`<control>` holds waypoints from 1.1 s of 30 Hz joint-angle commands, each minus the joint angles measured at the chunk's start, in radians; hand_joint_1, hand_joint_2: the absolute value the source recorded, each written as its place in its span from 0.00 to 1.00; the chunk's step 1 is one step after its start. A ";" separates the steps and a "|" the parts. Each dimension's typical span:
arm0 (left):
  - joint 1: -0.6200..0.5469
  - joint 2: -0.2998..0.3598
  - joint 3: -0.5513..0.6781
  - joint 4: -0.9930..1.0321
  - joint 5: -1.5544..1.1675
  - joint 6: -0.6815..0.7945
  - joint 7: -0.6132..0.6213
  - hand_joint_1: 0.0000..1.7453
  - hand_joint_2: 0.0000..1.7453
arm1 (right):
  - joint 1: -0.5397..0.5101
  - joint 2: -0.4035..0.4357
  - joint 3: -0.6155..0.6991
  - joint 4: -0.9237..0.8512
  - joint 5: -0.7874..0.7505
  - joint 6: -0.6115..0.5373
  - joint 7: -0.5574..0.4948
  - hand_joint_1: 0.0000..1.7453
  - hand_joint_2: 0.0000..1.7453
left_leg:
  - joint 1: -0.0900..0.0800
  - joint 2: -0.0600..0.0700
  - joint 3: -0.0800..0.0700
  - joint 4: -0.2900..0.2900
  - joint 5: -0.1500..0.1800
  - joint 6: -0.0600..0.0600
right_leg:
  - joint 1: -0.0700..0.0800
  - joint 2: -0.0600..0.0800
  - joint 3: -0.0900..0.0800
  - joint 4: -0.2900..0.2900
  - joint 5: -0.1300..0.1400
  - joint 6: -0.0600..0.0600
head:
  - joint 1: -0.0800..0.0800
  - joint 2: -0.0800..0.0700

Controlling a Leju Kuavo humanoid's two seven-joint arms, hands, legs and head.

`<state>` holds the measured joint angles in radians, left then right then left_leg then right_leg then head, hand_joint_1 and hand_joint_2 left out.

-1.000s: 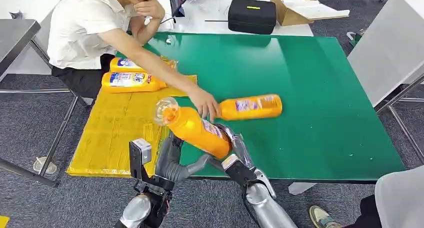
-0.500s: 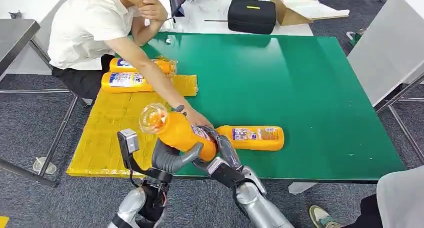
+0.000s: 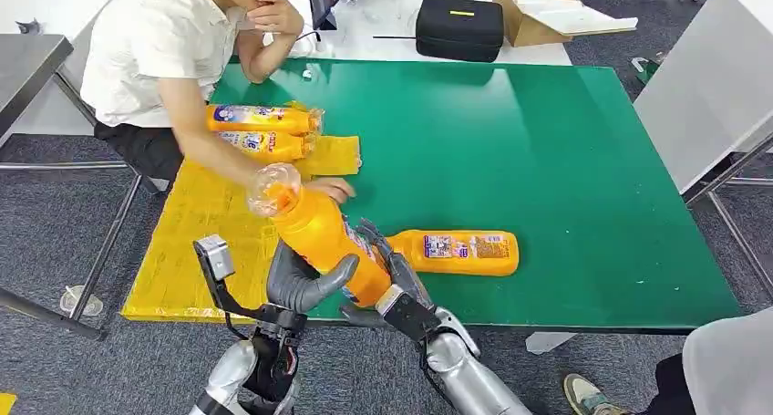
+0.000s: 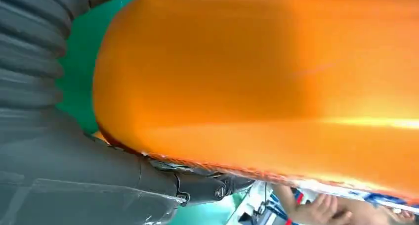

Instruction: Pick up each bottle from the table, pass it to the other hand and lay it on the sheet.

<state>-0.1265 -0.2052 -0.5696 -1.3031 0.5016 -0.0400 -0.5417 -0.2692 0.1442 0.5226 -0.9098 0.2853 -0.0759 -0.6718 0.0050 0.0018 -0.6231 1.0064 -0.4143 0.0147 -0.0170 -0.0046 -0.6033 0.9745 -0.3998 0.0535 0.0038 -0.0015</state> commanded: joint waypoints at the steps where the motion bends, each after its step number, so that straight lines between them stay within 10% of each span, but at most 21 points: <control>1: -0.040 0.013 -0.016 0.006 0.009 -0.008 0.001 1.00 1.00 | -0.012 0.006 0.027 0.081 0.000 0.010 0.007 0.00 1.00 | 0.001 -0.001 0.004 0.001 -0.002 -0.001 | 0.001 0.000 0.004 0.000 -0.002 -0.002 | 0.000 0.000; 8: -0.040 0.003 0.006 0.012 0.002 0.042 -0.001 1.00 1.00 | -0.009 0.005 0.030 0.080 0.000 0.013 0.007 0.00 1.00 | 0.001 -0.001 0.002 0.000 -0.001 0.000 | 0.001 0.000 0.003 0.000 -0.001 -0.002 | 0.000 0.000; 9: -0.049 -0.007 0.035 0.018 -0.048 0.157 -0.022 1.00 1.00 | 0.007 0.006 0.018 0.069 -0.002 -0.017 0.005 0.00 0.00 | 0.001 -0.001 0.003 0.000 -0.002 -0.001 | 0.001 0.000 0.004 0.000 -0.001 -0.002 | 0.000 0.000; 14: -0.068 0.015 0.199 0.019 -0.139 0.394 -0.065 1.00 1.00 | 0.112 -0.042 -0.075 -0.052 0.080 -0.359 -0.013 0.00 0.00 | 0.002 -0.003 0.004 0.000 -0.001 -0.001 | 0.002 -0.002 0.005 0.000 -0.002 -0.003 | 0.000 0.000; 16: -0.110 0.105 0.181 0.128 -0.653 0.738 -0.045 1.00 1.00 | 0.167 -0.084 -0.162 -0.162 0.145 -0.537 -0.026 0.00 0.00 | 0.002 -0.003 0.005 -0.001 -0.001 -0.001 | 0.002 -0.003 0.006 -0.001 -0.002 -0.003 | 0.000 0.000; 19: -0.119 0.085 0.387 0.238 -1.092 0.738 -0.007 1.00 1.00 | 0.214 -0.104 -0.266 -0.323 0.198 -0.584 -0.026 0.00 0.00 | 0.000 -0.001 0.004 -0.002 0.000 -0.001 | 0.000 -0.001 0.004 -0.002 -0.001 -0.002 | 0.000 0.000; 24: -0.289 0.179 0.312 0.555 -1.517 0.686 0.265 1.00 1.00 | 0.218 -0.088 -0.290 -0.379 0.163 -0.468 -0.026 0.00 0.00 | 0.001 -0.003 0.004 0.000 0.000 -0.001 | 0.001 -0.002 0.004 0.000 -0.001 -0.002 | 0.001 0.000; 33: -0.501 0.195 0.204 0.860 -1.592 0.309 0.309 1.00 1.00 | 0.172 -0.107 -0.181 -0.310 0.026 -0.427 -0.026 0.00 0.00 | 0.001 -0.001 0.000 0.000 0.004 -0.002 | 0.001 -0.001 0.000 0.000 0.003 -0.004 | 0.001 0.000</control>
<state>-0.4137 -0.0645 -0.2674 -0.7967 -1.0701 0.4515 -0.2518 -0.0618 0.0729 0.2884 -1.2356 0.3807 -0.5249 -0.6981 0.0054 0.0014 -0.6237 1.0064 -0.4106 0.0129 -0.0165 -0.0056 -0.6043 0.9750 -0.3970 0.0507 0.0046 -0.0015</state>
